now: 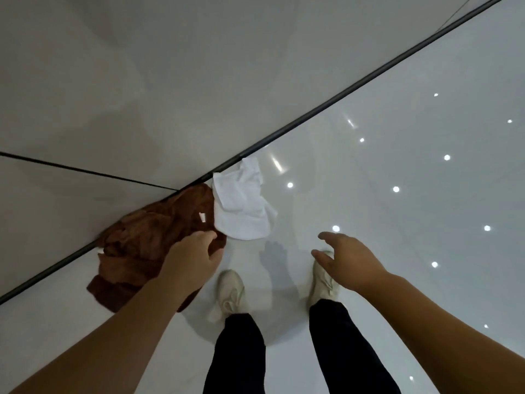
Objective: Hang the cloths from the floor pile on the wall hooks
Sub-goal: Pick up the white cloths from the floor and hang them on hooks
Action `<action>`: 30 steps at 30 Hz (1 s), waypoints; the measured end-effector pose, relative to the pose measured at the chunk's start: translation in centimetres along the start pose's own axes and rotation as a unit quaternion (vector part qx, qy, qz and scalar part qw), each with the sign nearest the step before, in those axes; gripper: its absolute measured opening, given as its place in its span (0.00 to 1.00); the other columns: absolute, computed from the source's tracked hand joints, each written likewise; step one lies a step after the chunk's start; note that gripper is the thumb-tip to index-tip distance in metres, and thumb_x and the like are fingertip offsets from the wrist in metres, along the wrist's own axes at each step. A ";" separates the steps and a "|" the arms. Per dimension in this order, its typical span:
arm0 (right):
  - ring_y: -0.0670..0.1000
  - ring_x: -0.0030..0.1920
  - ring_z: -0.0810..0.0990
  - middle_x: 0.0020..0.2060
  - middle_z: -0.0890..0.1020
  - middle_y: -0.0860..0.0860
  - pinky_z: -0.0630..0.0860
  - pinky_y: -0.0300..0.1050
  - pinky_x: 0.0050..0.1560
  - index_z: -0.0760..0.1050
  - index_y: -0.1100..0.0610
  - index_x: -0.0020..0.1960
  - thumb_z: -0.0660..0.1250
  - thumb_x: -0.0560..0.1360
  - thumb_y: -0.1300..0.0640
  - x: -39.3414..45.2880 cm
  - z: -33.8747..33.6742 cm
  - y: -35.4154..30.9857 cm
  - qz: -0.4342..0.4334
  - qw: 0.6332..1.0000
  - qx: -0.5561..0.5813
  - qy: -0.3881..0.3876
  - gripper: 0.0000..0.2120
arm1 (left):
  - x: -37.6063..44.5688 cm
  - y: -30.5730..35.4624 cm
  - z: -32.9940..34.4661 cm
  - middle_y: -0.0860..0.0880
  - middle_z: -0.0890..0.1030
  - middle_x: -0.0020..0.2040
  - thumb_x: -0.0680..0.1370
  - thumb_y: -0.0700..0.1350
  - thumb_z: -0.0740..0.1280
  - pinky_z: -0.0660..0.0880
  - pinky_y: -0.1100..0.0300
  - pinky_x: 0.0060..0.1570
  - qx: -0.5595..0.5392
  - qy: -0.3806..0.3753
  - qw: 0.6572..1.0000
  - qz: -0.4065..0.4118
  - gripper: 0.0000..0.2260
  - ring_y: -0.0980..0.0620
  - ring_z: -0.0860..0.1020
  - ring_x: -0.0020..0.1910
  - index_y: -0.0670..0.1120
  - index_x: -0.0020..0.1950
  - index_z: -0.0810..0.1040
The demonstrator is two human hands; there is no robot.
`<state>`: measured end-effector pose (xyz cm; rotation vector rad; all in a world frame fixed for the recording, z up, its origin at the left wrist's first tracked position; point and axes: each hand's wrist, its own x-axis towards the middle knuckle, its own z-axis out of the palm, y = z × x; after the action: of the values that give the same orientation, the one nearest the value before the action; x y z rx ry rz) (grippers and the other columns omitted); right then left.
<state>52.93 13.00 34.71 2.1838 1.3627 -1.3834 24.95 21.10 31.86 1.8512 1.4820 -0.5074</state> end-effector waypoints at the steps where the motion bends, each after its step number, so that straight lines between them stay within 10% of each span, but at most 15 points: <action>1: 0.52 0.65 0.73 0.67 0.73 0.52 0.67 0.44 0.64 0.64 0.52 0.72 0.60 0.78 0.45 3.1 1.3 0.6 -0.003 1.000 -0.003 -0.007 0.25 | 2.3 -0.3 2.0 0.47 0.73 0.67 0.79 0.52 0.61 0.69 0.53 0.64 -0.013 -0.002 1.000 -0.014 0.21 0.48 0.72 0.64 0.45 0.70 0.69; 18: 0.55 0.47 0.75 0.45 0.76 0.52 0.72 0.44 0.45 0.71 0.59 0.55 0.62 0.76 0.54 39.8 23.2 4.8 -0.001 0.999 0.032 0.017 0.11 | 25.9 -9.6 21.9 0.48 0.77 0.60 0.79 0.48 0.61 0.73 0.52 0.53 -0.017 0.078 0.996 0.041 0.15 0.49 0.76 0.56 0.45 0.64 0.73; 22: 0.54 0.36 0.72 0.29 0.70 0.50 0.63 0.40 0.29 0.67 0.58 0.32 0.59 0.75 0.63 37.9 21.5 4.1 0.001 0.994 0.072 0.082 0.12 | 24.4 -9.1 19.9 0.48 0.77 0.59 0.79 0.46 0.61 0.73 0.55 0.52 -0.028 0.081 0.995 0.043 0.14 0.49 0.76 0.55 0.45 0.64 0.74; 30: 0.50 0.37 0.75 0.36 0.80 0.50 0.68 0.41 0.38 0.79 0.59 0.47 0.61 0.77 0.63 20.9 4.6 -1.9 -0.166 0.972 0.092 0.139 0.08 | 12.7 -1.8 6.4 0.50 0.79 0.54 0.78 0.45 0.63 0.75 0.57 0.51 -0.089 0.111 0.989 0.049 0.12 0.50 0.78 0.51 0.46 0.60 0.77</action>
<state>51.35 23.48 15.99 2.4276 1.8370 -1.3991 27.39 25.34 18.37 1.8726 1.5168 -0.1211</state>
